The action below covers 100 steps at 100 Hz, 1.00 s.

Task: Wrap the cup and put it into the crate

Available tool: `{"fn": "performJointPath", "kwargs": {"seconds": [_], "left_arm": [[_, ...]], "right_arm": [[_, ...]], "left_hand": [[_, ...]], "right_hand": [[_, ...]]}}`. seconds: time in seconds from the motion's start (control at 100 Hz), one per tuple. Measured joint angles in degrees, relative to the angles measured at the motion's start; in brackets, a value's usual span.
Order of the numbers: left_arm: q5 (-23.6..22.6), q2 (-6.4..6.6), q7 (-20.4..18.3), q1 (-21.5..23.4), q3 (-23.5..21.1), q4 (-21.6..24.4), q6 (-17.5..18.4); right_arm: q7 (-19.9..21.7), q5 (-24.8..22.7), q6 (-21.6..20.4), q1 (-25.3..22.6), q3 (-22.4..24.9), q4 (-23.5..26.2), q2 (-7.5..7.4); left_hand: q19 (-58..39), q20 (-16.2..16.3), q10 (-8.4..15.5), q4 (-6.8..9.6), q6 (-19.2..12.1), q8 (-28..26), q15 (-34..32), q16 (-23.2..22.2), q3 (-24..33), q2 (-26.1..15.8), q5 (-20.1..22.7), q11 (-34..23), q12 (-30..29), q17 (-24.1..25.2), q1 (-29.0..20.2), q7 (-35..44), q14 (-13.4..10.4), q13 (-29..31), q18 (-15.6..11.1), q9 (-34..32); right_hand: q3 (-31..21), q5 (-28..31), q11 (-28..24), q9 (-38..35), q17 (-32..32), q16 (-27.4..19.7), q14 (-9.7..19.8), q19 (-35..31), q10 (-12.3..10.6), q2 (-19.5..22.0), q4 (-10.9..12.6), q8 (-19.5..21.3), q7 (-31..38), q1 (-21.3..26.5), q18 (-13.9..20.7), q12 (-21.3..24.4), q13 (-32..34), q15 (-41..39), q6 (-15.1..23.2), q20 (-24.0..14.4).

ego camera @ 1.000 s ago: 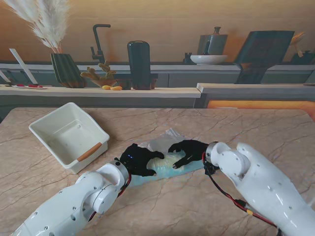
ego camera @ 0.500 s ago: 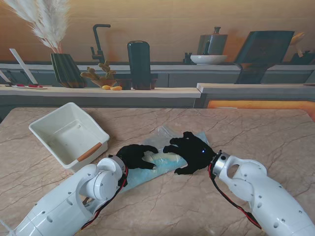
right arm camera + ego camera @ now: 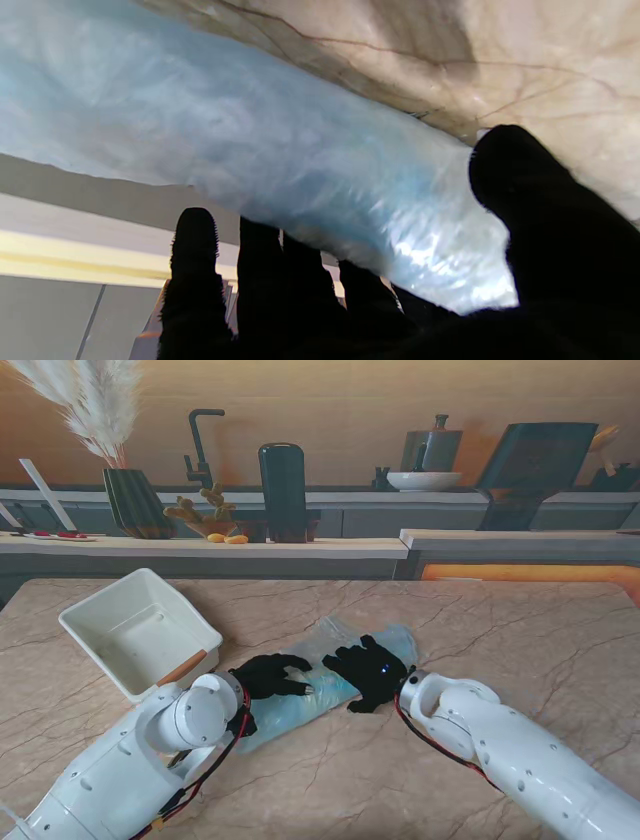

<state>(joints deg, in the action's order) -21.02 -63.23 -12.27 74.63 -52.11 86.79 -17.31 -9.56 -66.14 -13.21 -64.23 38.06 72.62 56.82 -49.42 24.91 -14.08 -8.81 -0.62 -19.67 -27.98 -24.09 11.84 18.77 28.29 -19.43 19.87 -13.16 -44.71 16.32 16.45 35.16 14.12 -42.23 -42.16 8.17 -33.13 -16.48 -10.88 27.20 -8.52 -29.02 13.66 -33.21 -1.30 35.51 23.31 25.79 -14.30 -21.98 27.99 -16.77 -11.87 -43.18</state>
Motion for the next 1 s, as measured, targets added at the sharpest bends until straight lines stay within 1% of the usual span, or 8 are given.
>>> {"fn": "performJointPath", "kwargs": {"seconds": [0.12, 0.3, 0.41, 0.49, 0.6, 0.72, 0.86, 1.0], "left_arm": [[2.18, -0.70, 3.28, 0.83, -0.39, -1.03, 0.11], [2.79, -1.78, 6.60, 2.30, -1.79, -1.55, 0.51], [0.76, -2.24, 9.42, 4.62, -3.69, -0.99, 3.40], [-4.69, -2.28, 12.16, 6.98, -5.14, 0.32, 6.21], [-8.76, -2.04, 13.47, 10.19, -7.29, 3.30, 9.10], [-14.85, -1.10, 13.68, 12.94, -8.45, 6.92, 12.62], [-20.87, 0.10, 13.81, 14.24, -8.62, 9.04, 17.93], [-25.89, 1.46, 12.00, 13.97, -7.21, 10.12, 22.47]], "right_arm": [[0.86, 4.59, 0.54, 6.01, -7.38, -4.06, 1.12], [1.35, 13.54, -3.01, 14.47, -16.44, -11.01, 3.40], [2.83, 18.58, -9.00, 19.29, -20.27, -16.05, 5.41], [10.04, 24.95, -10.81, 21.25, -20.57, -17.30, 6.65], [22.97, 32.64, -6.81, 22.45, -20.07, -14.47, 6.87], [27.62, 33.30, -1.65, 22.40, -20.21, -11.26, 6.38], [36.65, 39.10, 7.32, 19.77, -16.46, -7.06, 5.07], [40.69, 42.61, 12.71, 19.32, -15.52, -6.05, 4.41]], "left_hand": [[1.68, -0.54, -0.30, 1.22, 4.60, -1.65, 1.57, 0.01, -0.64, -2.44, 1.89, 1.33, -0.49, 2.40, 2.29, 2.31, 0.15, -3.05, -0.13, 4.05], [3.48, -1.23, -0.32, 2.56, 7.59, -2.50, 2.84, 0.03, -0.59, -4.06, 1.99, 3.07, -1.02, 5.17, 2.75, 3.79, 0.62, -6.29, -0.54, 9.20], [4.06, -1.33, -0.34, 3.88, 8.74, -2.65, 3.65, 0.03, 0.03, -4.08, 0.43, 3.43, -1.09, 5.94, 0.46, 3.81, 0.72, -7.44, -0.59, 11.27], [5.05, -1.84, -0.33, 4.45, 8.74, -2.69, 3.70, 0.04, 1.07, -4.11, -0.89, 3.67, -0.83, 6.35, -1.43, 3.82, 0.73, -7.81, -0.59, 12.57], [5.30, -1.95, -0.32, 5.30, 8.74, -2.69, 4.80, 0.05, 1.04, -3.73, -1.01, 3.99, -1.00, 6.92, -1.88, 3.83, 0.75, -9.37, -0.53, 13.25], [6.70, -2.60, -0.32, 5.30, 8.45, -2.69, 6.57, 0.05, 0.91, -3.00, -1.01, 4.22, -0.67, 7.07, -1.84, 3.83, 0.75, -10.48, -0.26, 13.21], [7.38, -3.01, -0.23, 5.30, 7.43, -2.69, 7.92, 0.69, 0.23, -2.98, -1.01, 4.86, -1.02, 7.23, -1.84, 3.83, 0.75, -10.54, 0.39, 13.21], [9.63, -3.83, 1.13, 5.30, 6.28, -2.64, 11.69, 1.39, 0.26, -2.85, -1.77, 6.51, -1.12, 7.76, -1.61, 2.63, 0.30, -11.96, 0.57, 14.81]], "right_hand": [[-2.67, -0.58, -1.42, 0.01, -0.04, 0.00, -1.27, 0.00, 0.10, 0.12, 1.36, 0.59, 0.04, 1.86, -0.01, 0.36, -0.75, -1.52, -2.09, 0.14], [-3.78, 1.85, -4.10, -5.36, -4.78, 0.61, -2.29, -3.23, -0.10, -2.73, 10.16, 0.61, 5.70, 4.86, 2.11, 1.18, 1.49, -5.80, -1.82, 3.00], [-3.38, 6.42, -3.90, -10.76, -10.21, 1.94, -3.77, -9.35, -0.31, -5.62, 10.68, -0.61, 6.56, 4.79, 4.50, 1.33, 6.19, -7.72, -1.84, 5.08], [0.76, 10.45, -2.61, -17.15, -14.97, 4.33, -4.36, -16.01, -0.31, -6.85, 10.67, -0.26, 7.63, 4.72, 3.32, 1.22, 12.11, -9.95, -1.63, 5.20], [6.47, 15.50, -2.59, -25.54, -20.56, 8.40, -4.87, -29.90, 0.42, -8.80, 7.22, 1.26, 11.11, 4.63, 0.24, -0.91, 21.48, -15.65, -2.35, 10.42], [8.12, 20.74, -6.30, -30.68, -24.52, 10.02, -4.53, -42.48, 0.62, -13.28, 0.62, 2.87, 15.96, 4.56, -2.09, -2.78, 27.79, -25.60, -2.38, 12.77], [10.63, 25.54, -10.60, -33.06, -26.85, 10.91, -3.89, -50.27, 1.31, -15.84, -1.32, 4.62, 17.94, 4.54, -3.05, -5.75, 30.27, -35.46, -1.92, 12.76], [12.91, 26.08, -13.51, -33.74, -27.52, 12.35, -2.68, -53.72, 1.32, -17.66, -2.49, 7.43, 21.93, 4.12, -3.06, -7.91, 31.76, -40.79, -0.32, 11.92]]}}
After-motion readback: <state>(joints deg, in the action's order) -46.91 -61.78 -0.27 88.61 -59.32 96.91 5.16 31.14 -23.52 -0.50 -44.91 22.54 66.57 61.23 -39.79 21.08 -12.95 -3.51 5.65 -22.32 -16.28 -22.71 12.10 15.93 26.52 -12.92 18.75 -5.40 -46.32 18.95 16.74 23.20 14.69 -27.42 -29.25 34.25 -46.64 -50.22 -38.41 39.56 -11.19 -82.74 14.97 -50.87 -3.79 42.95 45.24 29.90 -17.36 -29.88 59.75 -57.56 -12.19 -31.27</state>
